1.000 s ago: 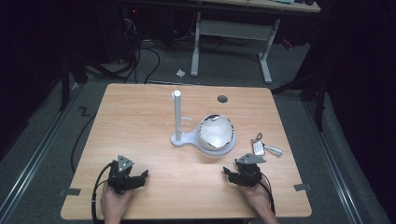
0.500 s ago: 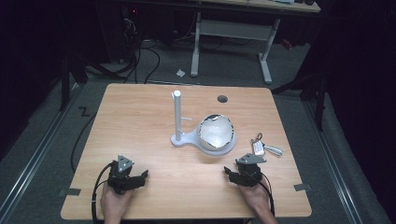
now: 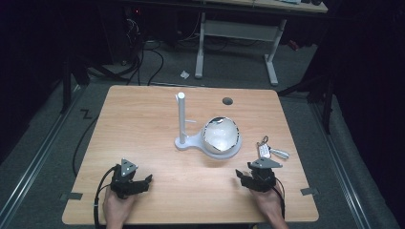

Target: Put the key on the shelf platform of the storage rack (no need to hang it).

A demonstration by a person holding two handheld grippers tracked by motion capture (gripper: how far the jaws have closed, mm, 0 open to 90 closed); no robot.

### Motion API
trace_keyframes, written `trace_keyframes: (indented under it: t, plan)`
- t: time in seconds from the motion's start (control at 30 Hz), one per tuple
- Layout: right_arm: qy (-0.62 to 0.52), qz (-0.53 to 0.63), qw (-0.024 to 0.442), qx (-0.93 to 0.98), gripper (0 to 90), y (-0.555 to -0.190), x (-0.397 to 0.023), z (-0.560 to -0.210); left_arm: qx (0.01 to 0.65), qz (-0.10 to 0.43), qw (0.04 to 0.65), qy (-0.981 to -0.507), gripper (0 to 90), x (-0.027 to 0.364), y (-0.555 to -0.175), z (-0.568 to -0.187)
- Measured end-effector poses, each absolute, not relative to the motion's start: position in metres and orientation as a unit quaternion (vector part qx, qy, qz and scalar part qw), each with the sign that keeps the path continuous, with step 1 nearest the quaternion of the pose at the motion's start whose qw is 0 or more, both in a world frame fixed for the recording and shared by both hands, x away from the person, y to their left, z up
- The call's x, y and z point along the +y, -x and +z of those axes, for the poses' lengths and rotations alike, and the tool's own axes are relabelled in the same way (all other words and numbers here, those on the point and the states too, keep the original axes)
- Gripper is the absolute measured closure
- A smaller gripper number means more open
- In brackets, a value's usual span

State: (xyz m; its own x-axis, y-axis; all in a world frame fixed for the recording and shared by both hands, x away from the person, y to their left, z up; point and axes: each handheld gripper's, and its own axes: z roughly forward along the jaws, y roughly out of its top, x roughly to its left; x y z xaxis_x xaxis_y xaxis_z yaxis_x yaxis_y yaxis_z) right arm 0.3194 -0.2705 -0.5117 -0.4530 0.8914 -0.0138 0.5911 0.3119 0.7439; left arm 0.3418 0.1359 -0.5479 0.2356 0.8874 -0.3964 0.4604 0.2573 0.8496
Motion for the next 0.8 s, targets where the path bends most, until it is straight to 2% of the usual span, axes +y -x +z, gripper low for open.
trace_keyframes:
  t: [0.57,0.8]
  plan:
    - [-0.518,0.361,0.233,0.74,43.1,-0.321,-0.319,-0.491,0.585,0.199,0.535,-0.576,19.9,0.136,-0.342,-0.548]
    - [-0.552,0.356,0.234,0.717,44.3,-0.335,-0.343,-0.49,0.585,0.199,0.535,-0.576,20.0,0.136,-0.342,-0.548]
